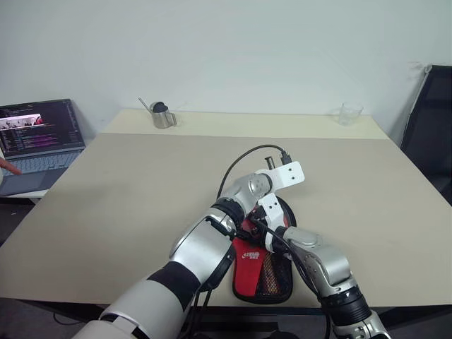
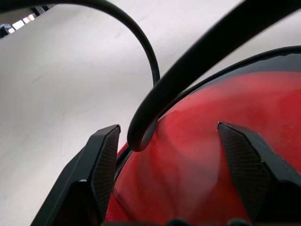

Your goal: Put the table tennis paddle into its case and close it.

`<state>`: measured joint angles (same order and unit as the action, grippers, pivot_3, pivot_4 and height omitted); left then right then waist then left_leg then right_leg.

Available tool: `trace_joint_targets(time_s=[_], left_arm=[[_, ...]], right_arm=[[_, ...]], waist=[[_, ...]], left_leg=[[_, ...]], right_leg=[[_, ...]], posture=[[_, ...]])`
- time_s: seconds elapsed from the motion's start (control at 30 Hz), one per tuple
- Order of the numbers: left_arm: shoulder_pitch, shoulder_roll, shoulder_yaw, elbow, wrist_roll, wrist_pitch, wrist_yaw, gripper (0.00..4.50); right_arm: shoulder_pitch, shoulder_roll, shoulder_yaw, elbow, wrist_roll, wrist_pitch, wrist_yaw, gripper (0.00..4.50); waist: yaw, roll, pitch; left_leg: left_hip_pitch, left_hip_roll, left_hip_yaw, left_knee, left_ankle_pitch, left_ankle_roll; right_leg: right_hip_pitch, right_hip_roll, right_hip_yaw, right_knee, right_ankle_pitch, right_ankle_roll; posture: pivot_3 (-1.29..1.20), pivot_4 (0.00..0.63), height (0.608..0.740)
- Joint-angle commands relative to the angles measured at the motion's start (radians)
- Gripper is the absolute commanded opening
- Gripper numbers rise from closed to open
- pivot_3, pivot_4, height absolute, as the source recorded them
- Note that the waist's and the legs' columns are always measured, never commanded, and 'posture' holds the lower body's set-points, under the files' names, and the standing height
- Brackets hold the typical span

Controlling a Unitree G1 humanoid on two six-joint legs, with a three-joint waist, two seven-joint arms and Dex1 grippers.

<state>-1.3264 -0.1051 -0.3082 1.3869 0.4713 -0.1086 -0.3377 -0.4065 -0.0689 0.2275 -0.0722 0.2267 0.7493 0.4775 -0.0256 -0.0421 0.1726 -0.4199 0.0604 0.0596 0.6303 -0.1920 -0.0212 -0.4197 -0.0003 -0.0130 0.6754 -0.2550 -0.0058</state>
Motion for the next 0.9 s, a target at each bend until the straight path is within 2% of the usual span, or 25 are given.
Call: trace_joint_targets(time_s=[0.03, 0.07, 0.23, 0.33, 0.57, 0.67, 0.9], left_arm=[[0.027, -0.12, -0.013, -0.028, -0.011, 0.002, -0.037, 0.83], [0.029, -0.114, -0.015, -0.029, -0.009, 0.007, -0.044, 1.04], [0.028, -0.092, -0.019, -0.03, -0.001, 0.027, -0.019, 2.85], [0.03, -0.08, -0.014, -0.029, -0.011, 0.047, -0.082, 3.94], [0.008, -0.024, 0.038, -0.04, -0.06, 0.055, -0.131, 3.94], [-0.009, 0.006, 0.071, -0.045, -0.092, 0.058, -0.166, 3.94], [-0.04, 0.075, 0.116, -0.054, -0.138, 0.058, -0.202, 3.94]], right_arm=[[-0.011, 0.024, 0.042, 0.051, -0.002, 0.049, -0.011, 3.62], [-0.013, 0.024, 0.041, 0.053, -0.003, 0.048, -0.01, 3.62], [-0.022, 0.022, 0.041, 0.065, -0.005, 0.041, -0.003, 3.62], [-0.027, 0.018, 0.041, 0.068, -0.008, 0.035, 0.001, 3.62], [-0.05, -0.05, 0.033, 0.041, -0.017, 0.014, 0.047, 3.62], [-0.07, -0.104, -0.015, -0.003, 0.021, 0.047, 0.081, 3.62], [-0.05, -0.341, -0.007, -0.192, 0.08, 0.107, 0.239, 3.62]], waist=[[0.0, 0.0, 0.0], [0.0, 0.0, -0.001], [0.0, 0.0, -0.002], [0.0, 0.0, -0.003], [-0.001, 0.0, -0.003], [-0.001, 0.0, -0.002], [-0.006, 0.001, 0.0]], left_leg=[[0.0, 0.0, 0.0, 0.0, 0.0, 0.0], [0.0, 0.0, 0.0, 0.0, 0.0, 0.0], [0.0, 0.0, 0.0, 0.0, 0.0, 0.0], [0.001, 0.0, 0.0, 0.0, 0.0, 0.0], [0.001, 0.0, 0.0, 0.0, 0.0, 0.0], [0.001, 0.0, 0.0, 0.0, 0.0, 0.0], [-0.005, 0.0, 0.0, -0.001, 0.0, 0.0]], right_leg=[[0.0, 0.0, 0.0, 0.0, 0.0, 0.0], [0.0, 0.0, 0.0, 0.0, 0.0, 0.0], [0.0, 0.0, 0.0, 0.0, 0.0, 0.0], [0.0, 0.0, 0.0, 0.0, 0.0, 0.0], [0.0, 0.0, 0.001, 0.001, 0.0, 0.0], [0.0, 0.0, 0.001, 0.002, 0.0, 0.0], [-0.005, 0.001, 0.0, -0.001, 0.0, 0.0]], posture=[[0.0, 0.15, 0.74], [0.0, 0.15, 0.74], [0.0, 0.15, 0.74], [0.0, 0.15, 0.74], [0.0, 0.15, 0.74], [0.0, 0.15, 0.74], [0.0, 0.15, 0.74]])
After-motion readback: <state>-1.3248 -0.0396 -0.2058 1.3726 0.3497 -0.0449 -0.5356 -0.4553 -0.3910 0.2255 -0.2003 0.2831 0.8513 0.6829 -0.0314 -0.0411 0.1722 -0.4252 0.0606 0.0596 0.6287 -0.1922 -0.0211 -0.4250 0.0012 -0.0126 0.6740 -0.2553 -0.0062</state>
